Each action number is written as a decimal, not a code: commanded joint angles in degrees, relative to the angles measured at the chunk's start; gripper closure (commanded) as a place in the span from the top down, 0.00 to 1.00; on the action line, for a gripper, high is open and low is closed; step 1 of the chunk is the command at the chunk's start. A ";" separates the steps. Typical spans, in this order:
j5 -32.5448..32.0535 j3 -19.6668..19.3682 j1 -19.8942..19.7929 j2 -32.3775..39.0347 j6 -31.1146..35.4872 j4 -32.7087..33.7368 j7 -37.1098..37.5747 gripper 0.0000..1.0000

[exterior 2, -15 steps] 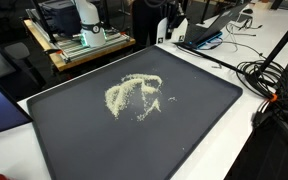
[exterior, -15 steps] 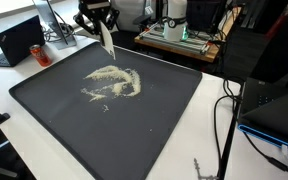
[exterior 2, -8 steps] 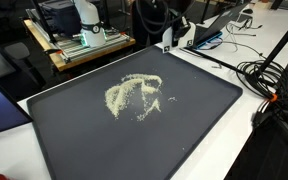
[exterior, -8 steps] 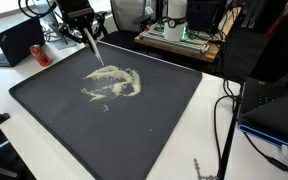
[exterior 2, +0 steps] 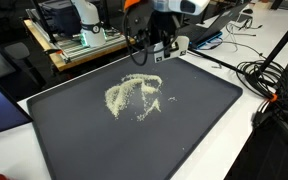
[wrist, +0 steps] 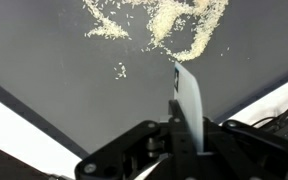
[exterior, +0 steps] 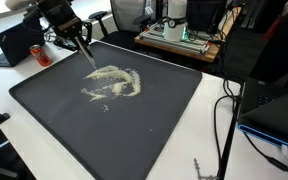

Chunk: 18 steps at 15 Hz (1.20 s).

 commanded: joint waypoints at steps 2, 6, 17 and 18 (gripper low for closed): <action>4.29 -0.35 -3.95 6.03 -13.02 8.59 -0.75 0.01; 6.26 -0.77 -6.39 8.97 -19.88 12.55 -0.01 0.01; 13.07 -0.57 -10.73 14.68 -31.89 19.25 1.60 0.01; 13.84 -0.61 -11.16 15.06 -32.65 19.54 1.70 0.01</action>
